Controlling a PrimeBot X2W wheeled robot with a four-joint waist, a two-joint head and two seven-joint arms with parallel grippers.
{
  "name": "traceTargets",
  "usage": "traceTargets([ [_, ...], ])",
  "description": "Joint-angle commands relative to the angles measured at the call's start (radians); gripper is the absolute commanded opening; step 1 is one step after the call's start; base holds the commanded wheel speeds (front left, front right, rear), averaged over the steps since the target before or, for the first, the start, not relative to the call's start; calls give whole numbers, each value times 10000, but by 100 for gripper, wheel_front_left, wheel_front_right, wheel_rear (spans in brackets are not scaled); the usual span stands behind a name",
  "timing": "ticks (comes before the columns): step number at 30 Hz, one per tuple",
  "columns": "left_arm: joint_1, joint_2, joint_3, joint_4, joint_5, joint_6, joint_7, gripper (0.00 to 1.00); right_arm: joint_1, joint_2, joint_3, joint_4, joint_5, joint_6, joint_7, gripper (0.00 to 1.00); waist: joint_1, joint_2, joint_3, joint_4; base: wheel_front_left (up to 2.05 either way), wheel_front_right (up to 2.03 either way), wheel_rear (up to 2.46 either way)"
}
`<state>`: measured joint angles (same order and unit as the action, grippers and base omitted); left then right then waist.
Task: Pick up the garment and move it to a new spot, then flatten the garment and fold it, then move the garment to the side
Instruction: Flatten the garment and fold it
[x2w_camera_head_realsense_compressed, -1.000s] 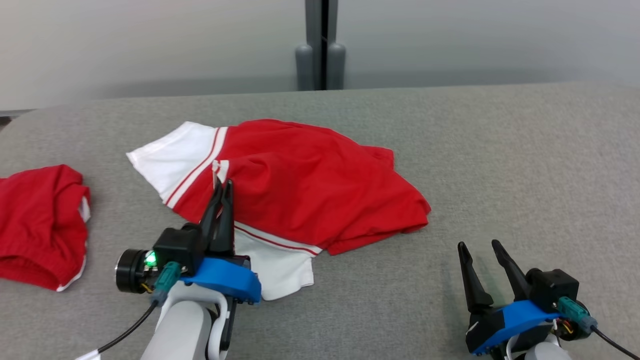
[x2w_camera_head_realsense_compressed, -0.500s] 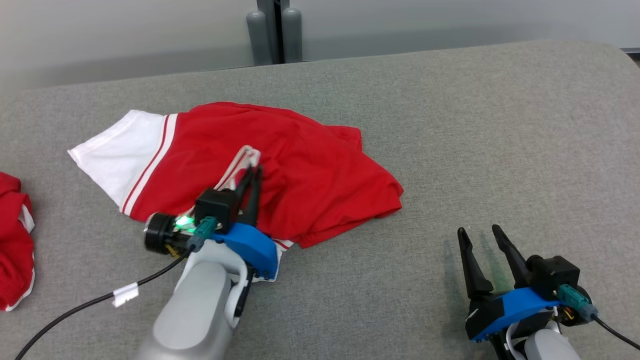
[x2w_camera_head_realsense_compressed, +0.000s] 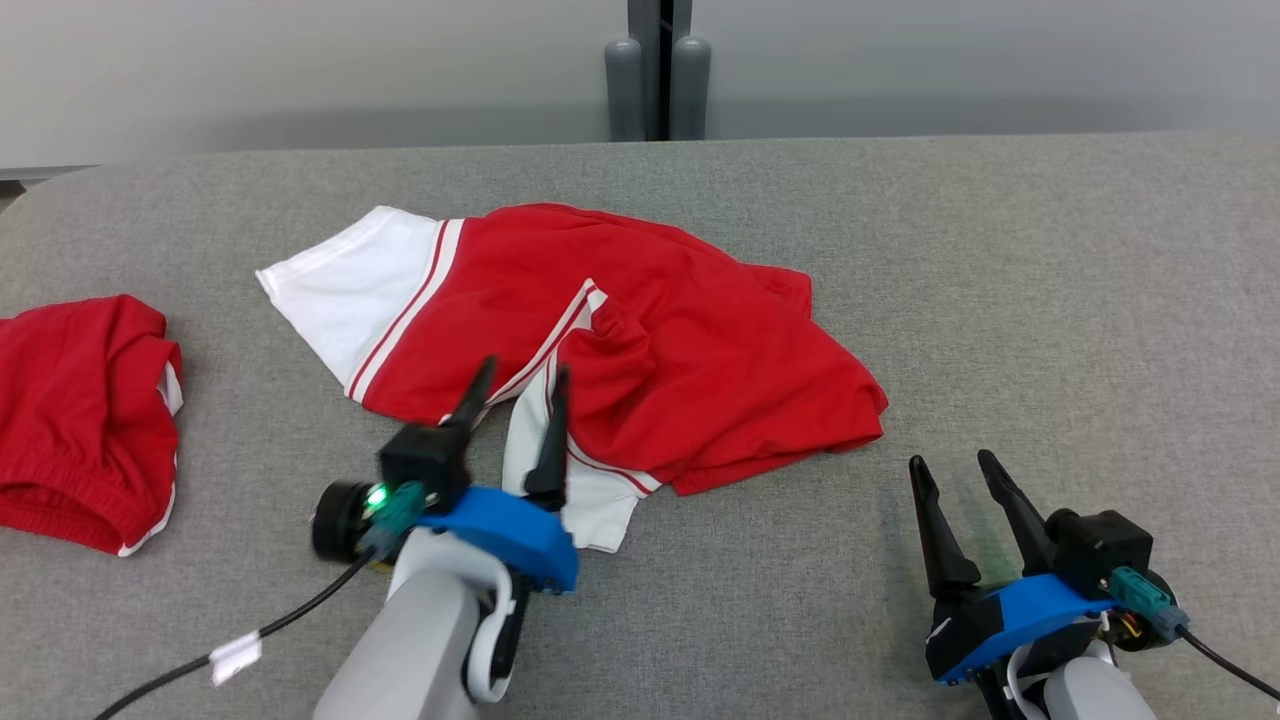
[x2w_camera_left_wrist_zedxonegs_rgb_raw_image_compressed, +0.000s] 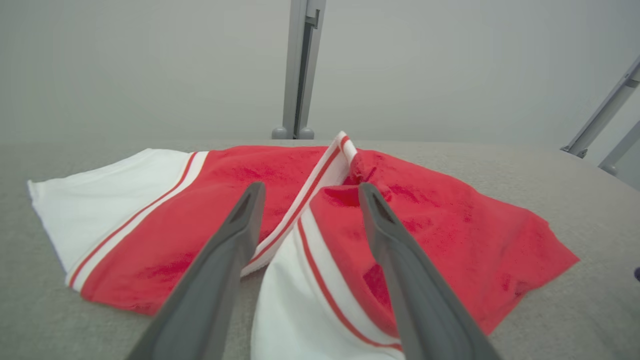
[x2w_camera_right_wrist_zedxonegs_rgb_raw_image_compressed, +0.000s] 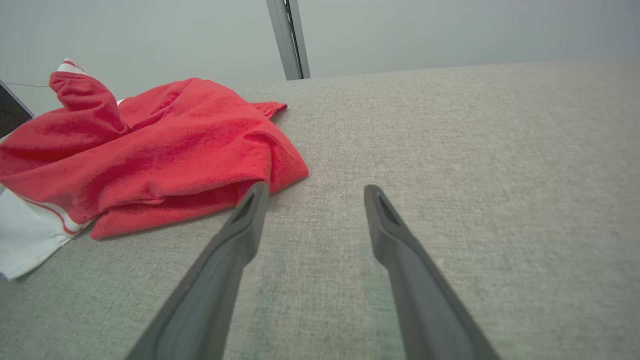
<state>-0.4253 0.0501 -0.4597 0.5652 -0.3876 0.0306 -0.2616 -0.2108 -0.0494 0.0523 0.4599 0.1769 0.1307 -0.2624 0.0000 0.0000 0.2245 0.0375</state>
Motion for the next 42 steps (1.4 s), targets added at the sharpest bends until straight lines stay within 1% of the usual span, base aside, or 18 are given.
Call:
traceTargets([
  [1,201,11,173,-84,-40,74,-43,100,51,-22,-1,10,12,1,-35,100,0,0,6,18,0,0,0],
  [3,604,85,679,-380,-27,136,-46,100,28,-24,55,27,23,1,-35,100,0,0,-9,27,0,0,0],
  [6,1310,119,1214,-107,-38,-64,-47,100,-64,-25,107,62,-43,1,-35,100,0,0,-48,-68,0,0,0],
  [12,1502,82,1424,799,-76,-311,-48,100,30,-22,22,79,-184,1,-35,100,0,0,-71,-266,0,0,0],
  [15,1285,60,1321,1480,34,-430,-47,100,14,-21,42,83,-236,1,-35,100,0,0,-45,-401,0,0,0],
  [17,1145,34,1128,2021,6,-630,-3,100,26,-21,62,55,-236,1,-35,100,0,0,-42,-485,0,0,0],
  [18,1078,19,1045,2204,-5,-709,-3,50,43,-21,59,41,-238,1,-35,100,0,0,-46,-509,0,0,0],
  [19,1030,6,958,2337,18,-800,-5,39,62,-22,32,43,-248,1,-35,100,0,0,-64,-523,0,0,0],
  [20,976,1,920,2413,-21,-862,-5,0,80,-22,0,50,-253,1,-35,100,0,0,-86,-525,0,0,0],
  [25,832,11,740,2041,19,-982,-28,0,259,-16,-227,102,-156,1,-35,100,0,0,-378,-283,0,0,0],
  [29,1023,18,1116,445,458,-643,-40,0,447,-19,-253,144,-1,1,-34,100,0,0,-741,164,0,0,0],
  [32,1304,43,1390,-1132,1156,-405,-39,0,598,-18,-238,177,93,1,-35,100,0,0,-1006,575,0,0,0],
  [35,1689,168,1302,-2434,1960,-318,-39,0,727,-25,-244,225,143,1,-35,100,0,0,-1223,1001,0,0,0],
  [37,2008,268,1225,-2800,2320,-183,-39,0,756,-22,-184,244,182,1,-35,100,0,0,-1290,1204,0,0,0],
  [39,2338,377,1143,-2620,2550,-42,-31,0,738,-22,-128,254,216,1,-35,100,0,0,-1321,1323,0,0,0],
  [40,2500,358,1098,-2396,2520,-18,-14,4,723,-25,-104,250,238,1,-35,100,0,0,-1320,1352,0,0,0],
  [41,2568,334,1085,-2175,2501,42,33,55,699,-27,-70,251,255,1,-35,100,0,0,-1306,1361,0,0,0],
  [42,2711,382,988,-1767,2577,59,334,94,666,-25,-27,258,256,1,-35,100,0,0,-1294,1351,0,0,0],
])
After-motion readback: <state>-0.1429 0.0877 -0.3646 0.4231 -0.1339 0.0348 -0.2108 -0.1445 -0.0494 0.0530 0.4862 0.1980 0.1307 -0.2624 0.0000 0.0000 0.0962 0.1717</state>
